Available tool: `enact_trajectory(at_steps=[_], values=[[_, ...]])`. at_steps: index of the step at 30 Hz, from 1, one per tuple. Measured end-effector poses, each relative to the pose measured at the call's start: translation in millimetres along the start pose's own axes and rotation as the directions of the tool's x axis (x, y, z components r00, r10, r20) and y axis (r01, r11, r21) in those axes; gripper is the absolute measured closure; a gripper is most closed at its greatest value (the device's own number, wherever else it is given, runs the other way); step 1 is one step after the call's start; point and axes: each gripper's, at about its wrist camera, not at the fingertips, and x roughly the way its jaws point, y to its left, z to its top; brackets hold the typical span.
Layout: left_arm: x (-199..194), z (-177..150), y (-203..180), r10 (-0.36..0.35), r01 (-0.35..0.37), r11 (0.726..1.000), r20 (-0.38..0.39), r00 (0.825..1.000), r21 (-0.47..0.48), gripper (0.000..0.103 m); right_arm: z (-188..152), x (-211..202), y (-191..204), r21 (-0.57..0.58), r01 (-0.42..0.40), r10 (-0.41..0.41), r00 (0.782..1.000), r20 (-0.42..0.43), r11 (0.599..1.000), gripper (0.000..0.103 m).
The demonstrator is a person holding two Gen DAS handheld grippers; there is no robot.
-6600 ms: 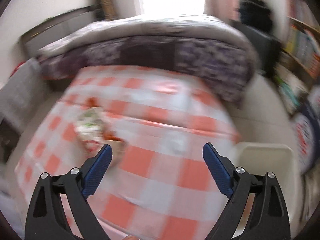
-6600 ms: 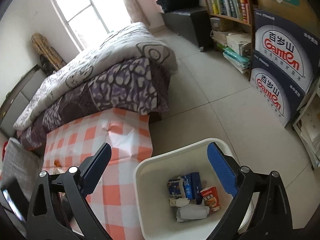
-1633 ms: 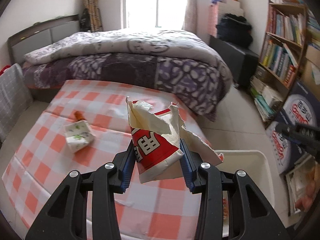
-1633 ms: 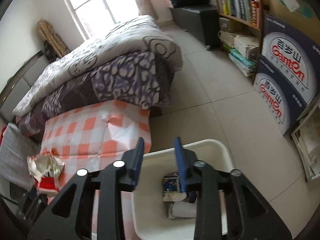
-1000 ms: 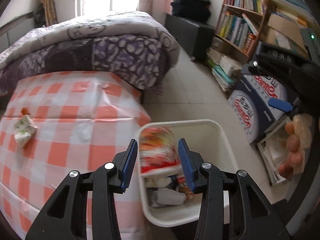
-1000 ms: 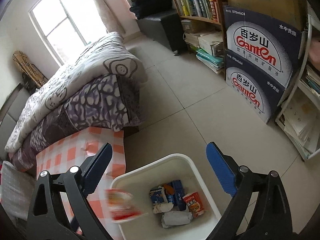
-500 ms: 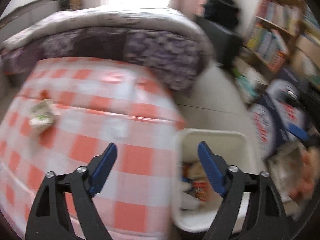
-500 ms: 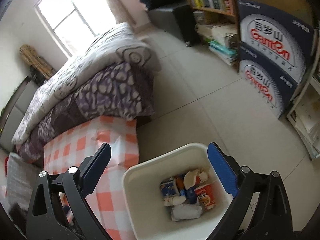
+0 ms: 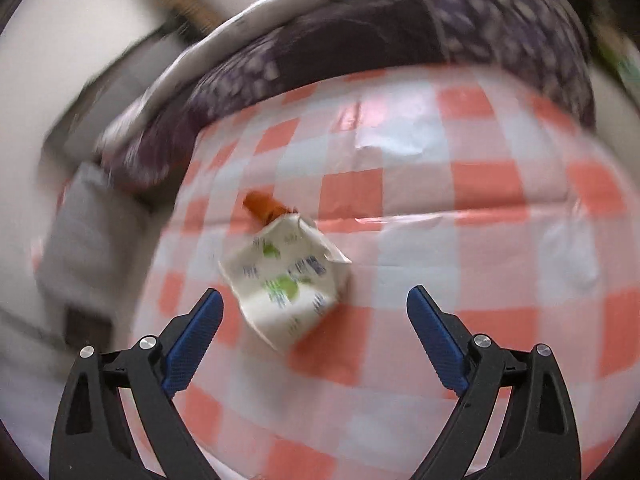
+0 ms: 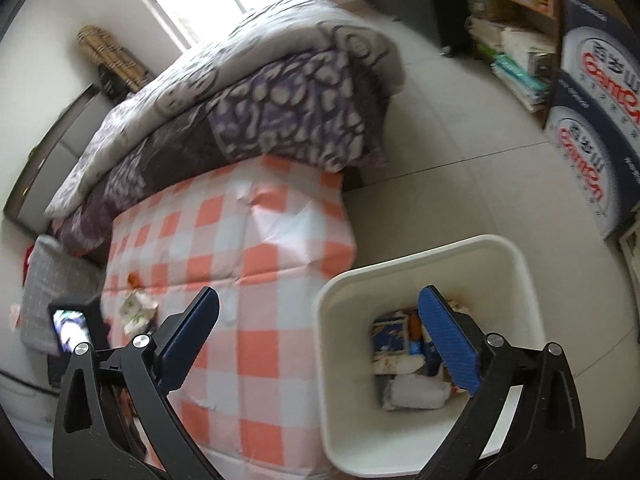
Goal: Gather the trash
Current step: 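Grasp the white paper cup with the left tool while the right tool grasps another orange scrap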
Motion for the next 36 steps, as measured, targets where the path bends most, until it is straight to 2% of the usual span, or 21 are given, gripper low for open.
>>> enact_trajectory(at_steps=[4, 6, 8, 10, 12, 14, 17, 19, 21, 24, 26, 29, 32, 35, 36], values=[[23, 4, 6, -0.065, 0.062, 0.977, 0.007, 0.998, 0.205, 0.011, -5, 11, 20, -0.040, -0.015, 0.013, 0.999, -0.038, 0.999, 0.007], [38, 9, 10, -0.056, 0.056, 0.954, -0.009, 0.998, 0.293, 0.009, -7, 17, 29, -0.050, -0.015, 0.013, 0.999, -0.050, 0.999, 0.007], [52, 12, 16, -0.078, 0.087, 0.941, -0.039, 0.996, 0.328, 0.009, -9, 25, 37, -0.061, -0.010, 0.006, 0.998, -0.066, 0.998, 0.007], [63, 12, 25, -0.146, 0.159, 0.930, -0.065, 0.987, 0.332, 0.006, -12, 34, 47, -0.073, -0.003, -0.003, 0.996, -0.086, 0.997, 0.007], [70, 12, 39, -0.225, 0.242, 0.926, -0.092, 0.970, 0.290, 0.007, -17, 44, 56, -0.097, 0.008, -0.018, 0.995, -0.100, 0.995, 0.007], [76, 8, 57, -0.294, 0.312, 0.923, -0.107, 0.950, 0.226, 0.012, -24, 53, 69, -0.146, 0.026, -0.041, 0.994, -0.101, 0.989, 0.007], [79, -13, 83, -0.350, 0.357, 0.924, -0.071, 0.934, 0.138, 0.016, -34, 64, 94, -0.251, 0.046, -0.067, 0.995, -0.079, 0.967, 0.007], [76, -29, 103, -0.370, 0.372, 0.926, -0.029, 0.928, 0.068, 0.022, -41, 71, 114, -0.328, 0.055, -0.078, 0.995, -0.058, 0.943, 0.007], [71, -51, 129, -0.387, 0.388, 0.922, 0.019, 0.922, -0.019, 0.026, -49, 80, 137, -0.387, 0.032, -0.059, 0.997, -0.056, 0.922, 0.007], [65, -78, 157, -0.378, 0.383, 0.917, 0.060, 0.924, -0.116, 0.027, -61, 104, 182, -0.468, -0.039, 0.004, 0.997, -0.075, 0.883, 0.008], [63, -101, 178, -0.352, 0.360, 0.915, 0.079, 0.933, -0.180, 0.028, -67, 127, 222, -0.526, -0.085, 0.055, 0.996, -0.072, 0.846, 0.009], [58, -133, 206, -0.307, 0.324, 0.905, 0.103, 0.946, -0.276, 0.028, -72, 155, 272, -0.612, -0.136, 0.119, 0.990, -0.068, 0.779, 0.022], [56, -163, 229, -0.274, 0.300, 0.874, 0.123, 0.954, -0.382, 0.028, -75, 188, 318, -0.685, -0.120, 0.121, 0.992, -0.047, 0.718, 0.023], [53, -185, 244, -0.252, 0.292, 0.837, 0.148, 0.956, -0.462, 0.028, -77, 211, 341, -0.696, -0.105, 0.100, 0.994, -0.048, 0.710, 0.026], [53, -189, 248, -0.245, 0.291, 0.826, 0.157, 0.957, -0.483, 0.028, -78, 220, 346, -0.696, -0.104, 0.088, 0.994, -0.059, 0.710, 0.033]])
